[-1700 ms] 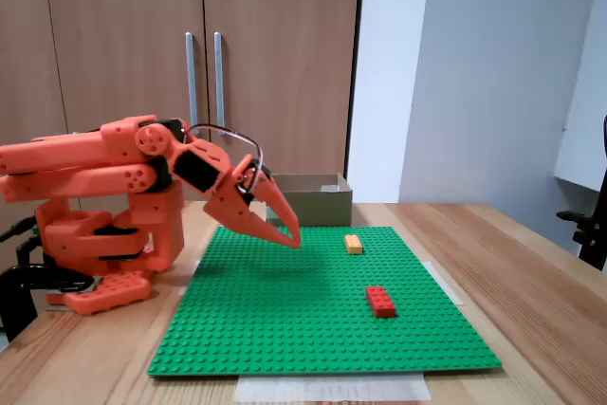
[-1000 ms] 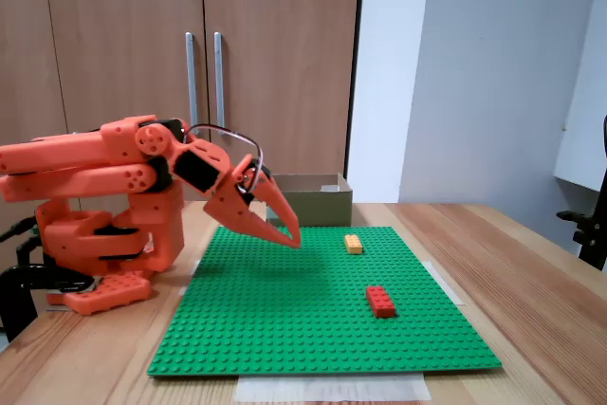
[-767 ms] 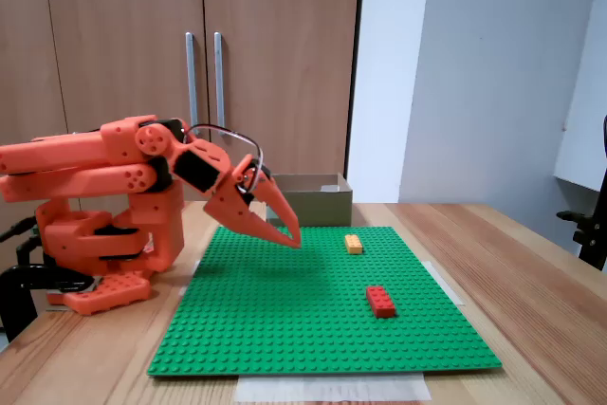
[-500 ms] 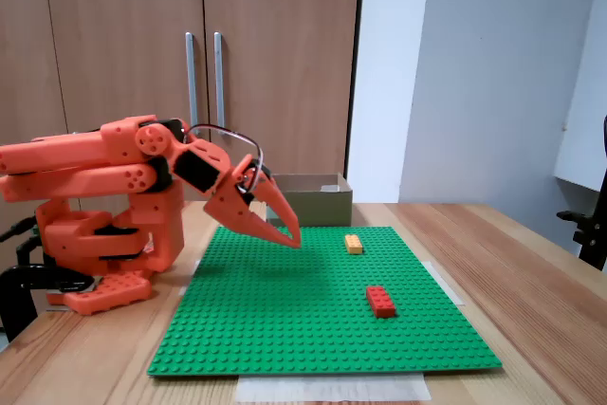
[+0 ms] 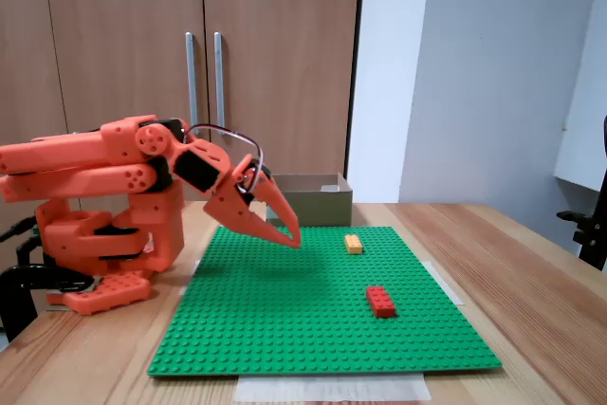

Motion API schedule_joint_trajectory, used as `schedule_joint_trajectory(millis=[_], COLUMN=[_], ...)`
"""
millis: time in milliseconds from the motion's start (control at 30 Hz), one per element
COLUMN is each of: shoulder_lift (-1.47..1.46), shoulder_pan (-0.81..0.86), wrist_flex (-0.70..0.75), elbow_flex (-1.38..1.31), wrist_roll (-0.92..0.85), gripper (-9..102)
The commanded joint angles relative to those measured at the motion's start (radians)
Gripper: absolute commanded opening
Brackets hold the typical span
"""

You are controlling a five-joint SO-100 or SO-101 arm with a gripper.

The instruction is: Pick the yellow lego block and put it in the box.

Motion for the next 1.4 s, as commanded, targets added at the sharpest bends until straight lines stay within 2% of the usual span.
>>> schedule_joint_trajectory(millis=[0, 1367], shoulder_lift=[0.005, -0.011], shoulder_pan=[-0.003, 0.020], wrist_flex=[0.003, 0.003], elbow_flex=[0.003, -0.009], wrist_roll=[0.005, 0.037], gripper=[-1, -1])
